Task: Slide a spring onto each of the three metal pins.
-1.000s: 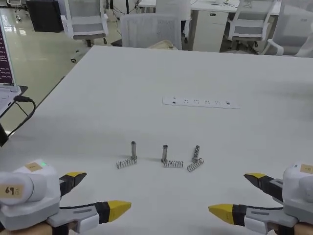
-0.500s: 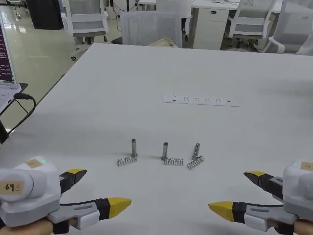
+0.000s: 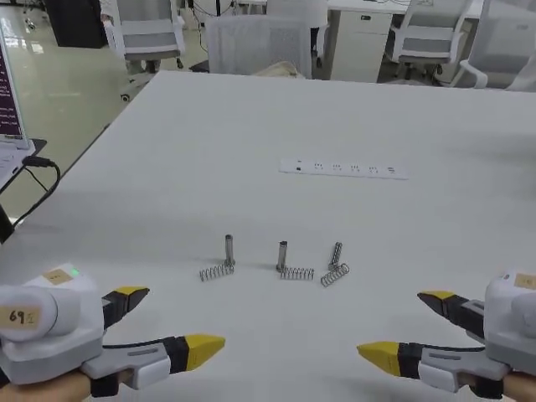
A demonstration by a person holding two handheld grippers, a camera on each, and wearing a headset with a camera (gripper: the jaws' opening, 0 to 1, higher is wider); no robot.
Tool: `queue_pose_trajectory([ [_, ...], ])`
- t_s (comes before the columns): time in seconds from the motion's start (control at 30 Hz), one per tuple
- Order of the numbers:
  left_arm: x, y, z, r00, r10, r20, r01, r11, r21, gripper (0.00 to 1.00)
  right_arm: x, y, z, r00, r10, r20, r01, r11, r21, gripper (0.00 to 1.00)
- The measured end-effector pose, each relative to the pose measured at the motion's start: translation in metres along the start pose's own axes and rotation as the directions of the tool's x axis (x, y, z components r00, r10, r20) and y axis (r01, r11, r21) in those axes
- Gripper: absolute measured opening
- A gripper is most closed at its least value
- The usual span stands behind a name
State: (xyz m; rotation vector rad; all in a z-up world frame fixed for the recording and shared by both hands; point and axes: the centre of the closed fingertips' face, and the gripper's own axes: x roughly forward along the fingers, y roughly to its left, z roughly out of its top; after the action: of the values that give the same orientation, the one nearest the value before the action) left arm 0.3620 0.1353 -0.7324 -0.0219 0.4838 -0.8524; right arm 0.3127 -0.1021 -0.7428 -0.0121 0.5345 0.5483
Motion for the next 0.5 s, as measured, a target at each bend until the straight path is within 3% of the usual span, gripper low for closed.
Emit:
queue_pose_trajectory([
  [0.5, -0.0003, -0.0022, 0.0003, 1.0, -0.006, 0.0, 0.006, 1.0, -0.002, 0.84, 0.0009, 0.0002, -0.0031, 0.9999, 0.002, -0.012, -0.002, 1.0, -0.001, 0.84],
])
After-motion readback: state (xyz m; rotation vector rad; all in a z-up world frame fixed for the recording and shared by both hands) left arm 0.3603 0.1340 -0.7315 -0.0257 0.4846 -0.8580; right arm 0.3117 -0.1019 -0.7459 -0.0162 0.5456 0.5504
